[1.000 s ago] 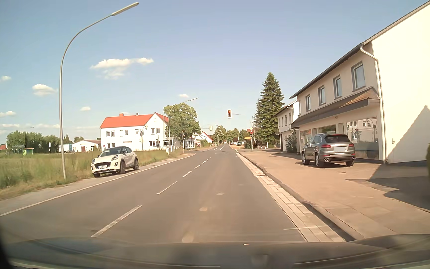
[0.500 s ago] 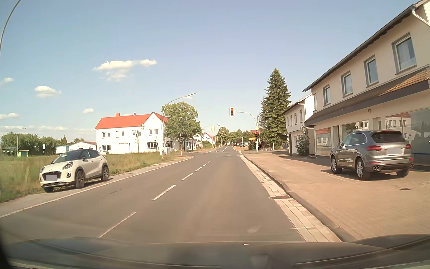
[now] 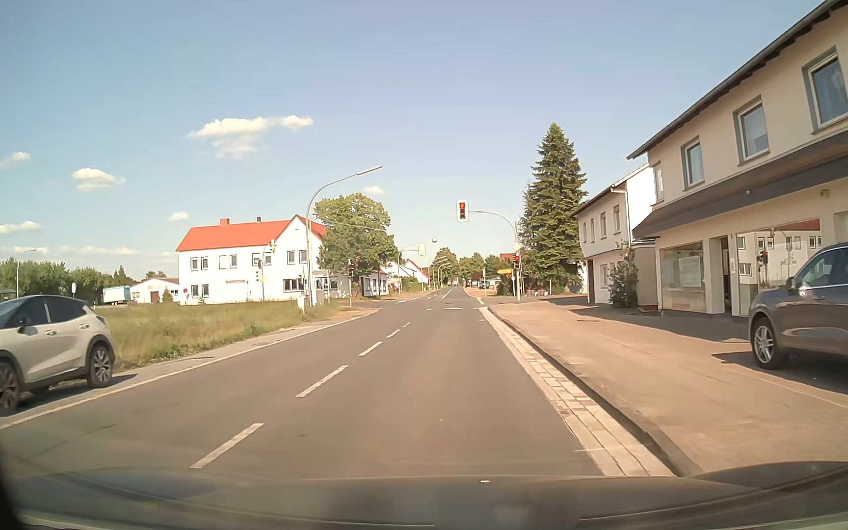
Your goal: Follow the waypoints while adhering to traffic rules and regulations
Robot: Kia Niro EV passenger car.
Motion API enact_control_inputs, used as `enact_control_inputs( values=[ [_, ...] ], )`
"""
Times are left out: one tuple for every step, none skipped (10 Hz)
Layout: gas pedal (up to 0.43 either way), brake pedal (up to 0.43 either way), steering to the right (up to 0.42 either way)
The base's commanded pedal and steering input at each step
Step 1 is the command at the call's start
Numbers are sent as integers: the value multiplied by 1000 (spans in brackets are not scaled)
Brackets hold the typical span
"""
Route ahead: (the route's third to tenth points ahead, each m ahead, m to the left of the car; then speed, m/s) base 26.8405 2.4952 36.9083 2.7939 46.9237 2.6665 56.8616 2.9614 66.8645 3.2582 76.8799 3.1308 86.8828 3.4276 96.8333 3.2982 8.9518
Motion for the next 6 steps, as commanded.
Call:
enact_control_inputs(
  values=[
    [0,244,-7],
    [0,238,-7],
    [0,238,-7],
    [0,232,-4],
    [0,226,-4],
    [0,232,-6]
  ],
)
